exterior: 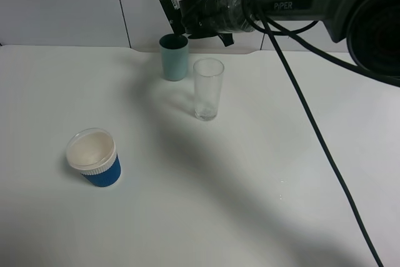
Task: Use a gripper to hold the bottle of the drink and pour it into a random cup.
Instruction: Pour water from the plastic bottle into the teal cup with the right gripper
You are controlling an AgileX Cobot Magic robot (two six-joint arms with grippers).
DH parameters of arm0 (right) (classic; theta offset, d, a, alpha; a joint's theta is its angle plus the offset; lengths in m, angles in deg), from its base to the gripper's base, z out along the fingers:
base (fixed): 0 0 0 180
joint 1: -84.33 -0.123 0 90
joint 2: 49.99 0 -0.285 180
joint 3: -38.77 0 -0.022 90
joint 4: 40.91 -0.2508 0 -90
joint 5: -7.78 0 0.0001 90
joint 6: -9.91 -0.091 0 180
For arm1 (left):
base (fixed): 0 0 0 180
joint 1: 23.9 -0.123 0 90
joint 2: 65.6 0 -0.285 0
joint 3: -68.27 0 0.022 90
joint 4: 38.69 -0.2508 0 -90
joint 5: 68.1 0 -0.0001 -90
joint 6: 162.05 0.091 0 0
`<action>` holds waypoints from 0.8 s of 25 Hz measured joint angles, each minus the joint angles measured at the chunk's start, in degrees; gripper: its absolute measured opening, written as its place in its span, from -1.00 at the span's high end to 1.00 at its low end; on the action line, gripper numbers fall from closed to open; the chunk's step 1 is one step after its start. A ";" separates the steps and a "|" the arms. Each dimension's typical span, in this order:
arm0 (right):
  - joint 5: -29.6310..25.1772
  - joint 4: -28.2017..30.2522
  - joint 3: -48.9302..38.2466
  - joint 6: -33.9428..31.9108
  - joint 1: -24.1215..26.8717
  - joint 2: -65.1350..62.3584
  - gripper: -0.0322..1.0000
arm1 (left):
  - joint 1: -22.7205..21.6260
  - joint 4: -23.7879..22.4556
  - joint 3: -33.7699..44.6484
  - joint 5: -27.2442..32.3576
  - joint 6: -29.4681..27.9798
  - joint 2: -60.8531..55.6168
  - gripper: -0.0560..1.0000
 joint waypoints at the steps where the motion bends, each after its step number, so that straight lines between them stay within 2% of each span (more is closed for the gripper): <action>1: 0.00 0.14 0.00 0.00 -0.14 0.00 -0.15 | 0.00 0.00 0.00 0.00 0.00 0.00 -0.96; 20: 0.09 0.88 0.00 3.51 -0.50 0.00 -0.15 | 0.00 0.00 0.00 0.00 0.00 0.00 -0.96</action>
